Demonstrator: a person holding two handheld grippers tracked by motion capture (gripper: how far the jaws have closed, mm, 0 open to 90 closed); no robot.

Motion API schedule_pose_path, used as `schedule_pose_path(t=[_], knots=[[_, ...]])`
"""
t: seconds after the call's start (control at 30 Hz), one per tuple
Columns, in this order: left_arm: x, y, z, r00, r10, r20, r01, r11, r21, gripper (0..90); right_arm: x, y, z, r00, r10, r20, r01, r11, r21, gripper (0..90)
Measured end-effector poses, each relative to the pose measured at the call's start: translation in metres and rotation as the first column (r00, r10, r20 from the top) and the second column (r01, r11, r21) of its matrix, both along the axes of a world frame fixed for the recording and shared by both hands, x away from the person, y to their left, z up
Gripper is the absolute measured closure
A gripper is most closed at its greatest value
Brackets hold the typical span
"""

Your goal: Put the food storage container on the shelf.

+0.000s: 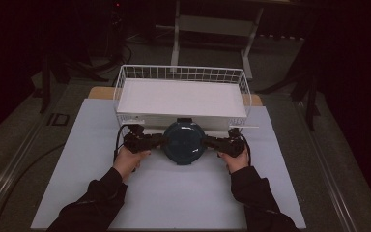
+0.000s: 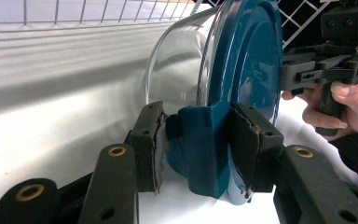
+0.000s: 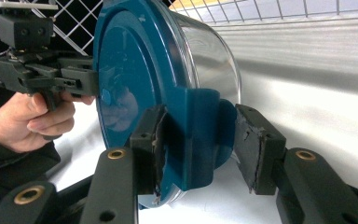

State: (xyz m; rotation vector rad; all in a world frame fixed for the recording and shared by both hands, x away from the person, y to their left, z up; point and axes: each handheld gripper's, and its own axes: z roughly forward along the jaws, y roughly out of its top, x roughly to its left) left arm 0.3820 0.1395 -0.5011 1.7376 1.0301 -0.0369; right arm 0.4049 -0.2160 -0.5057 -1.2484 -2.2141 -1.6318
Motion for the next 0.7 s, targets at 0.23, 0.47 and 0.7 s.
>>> schedule_pose_path(t=[0.23,0.47,0.7], knots=[[0.004,0.003,-0.004,1.0000,-0.004,-0.001,0.004,0.9998,-0.020,55.8,-0.002,0.003,0.002,0.9992,-0.031,0.024,0.031,0.9993,-0.021,53.7],[0.007,0.002,-0.012,0.9991,0.022,-0.037,-0.025,0.9973,-0.068,54.9,0.000,0.005,0.000,0.9957,-0.087,0.033,0.088,0.9960,-0.018,51.8],[0.009,0.000,-0.010,0.9980,0.061,0.017,-0.060,0.9973,-0.042,55.3,0.002,0.008,0.001,0.9909,-0.132,0.025,0.133,0.9910,-0.015,53.1]])
